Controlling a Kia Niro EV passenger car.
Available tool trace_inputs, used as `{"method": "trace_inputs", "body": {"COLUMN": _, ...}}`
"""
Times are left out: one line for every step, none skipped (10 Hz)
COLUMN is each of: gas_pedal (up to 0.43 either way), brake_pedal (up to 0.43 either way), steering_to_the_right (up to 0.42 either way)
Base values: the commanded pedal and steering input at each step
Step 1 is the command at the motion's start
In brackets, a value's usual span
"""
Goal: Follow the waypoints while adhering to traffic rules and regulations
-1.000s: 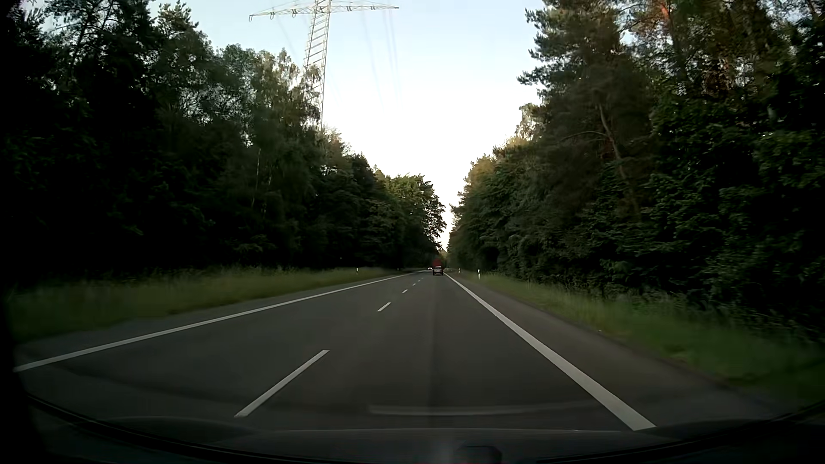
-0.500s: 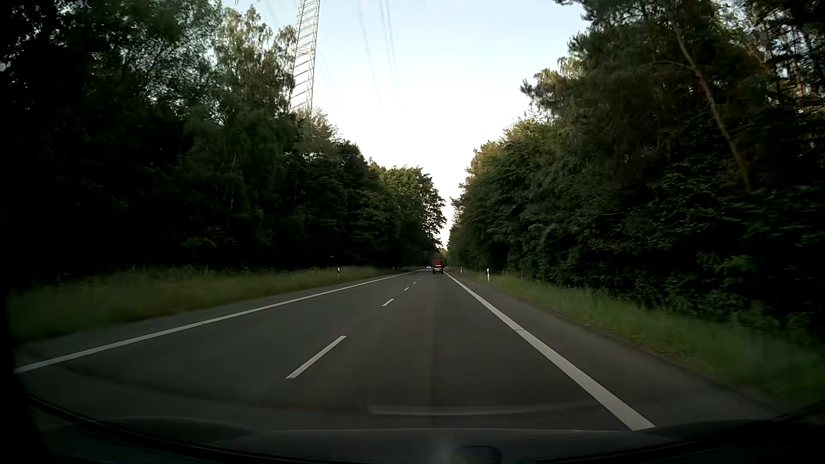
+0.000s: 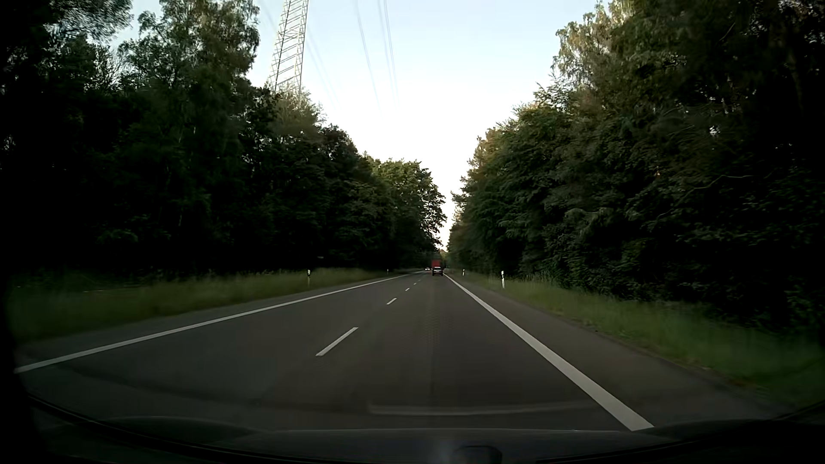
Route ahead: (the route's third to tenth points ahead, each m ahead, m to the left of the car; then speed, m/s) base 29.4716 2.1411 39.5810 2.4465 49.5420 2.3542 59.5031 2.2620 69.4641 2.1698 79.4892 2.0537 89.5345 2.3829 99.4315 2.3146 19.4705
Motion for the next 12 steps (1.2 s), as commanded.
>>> {"method": "trace_inputs", "body": {"gas_pedal": 0.110, "brake_pedal": 0.024, "steering_to_the_right": 0.001}}
{"method": "trace_inputs", "body": {"gas_pedal": 0.098, "brake_pedal": 0.018, "steering_to_the_right": 0.002}}
{"method": "trace_inputs", "body": {"gas_pedal": 0.098, "brake_pedal": 0.018, "steering_to_the_right": 0.002}}
{"method": "trace_inputs", "body": {"gas_pedal": 0.098, "brake_pedal": 0.024, "steering_to_the_right": 0.001}}
{"method": "trace_inputs", "body": {"gas_pedal": 0.098, "brake_pedal": 0.024, "steering_to_the_right": 0.002}}
{"method": "trace_inputs", "body": {"gas_pedal": 0.098, "brake_pedal": 0.024, "steering_to_the_right": 0.002}}
{"method": "trace_inputs", "body": {"gas_pedal": 0.098, "brake_pedal": 0.018, "steering_to_the_right": 0.002}}
{"method": "trace_inputs", "body": {"gas_pedal": 0.098, "brake_pedal": 0.024, "steering_to_the_right": 0.002}}
{"method": "trace_inputs", "body": {"gas_pedal": 0.098, "brake_pedal": 0.018, "steering_to_the_right": 0.001}}
{"method": "trace_inputs", "body": {"gas_pedal": 0.098, "brake_pedal": 0.024, "steering_to_the_right": 0.002}}
{"method": "trace_inputs", "body": {"gas_pedal": 0.098, "brake_pedal": 0.024, "steering_to_the_right": 0.002}}
{"method": "trace_inputs", "body": {"gas_pedal": 0.098, "brake_pedal": 0.024, "steering_to_the_right": 0.001}}
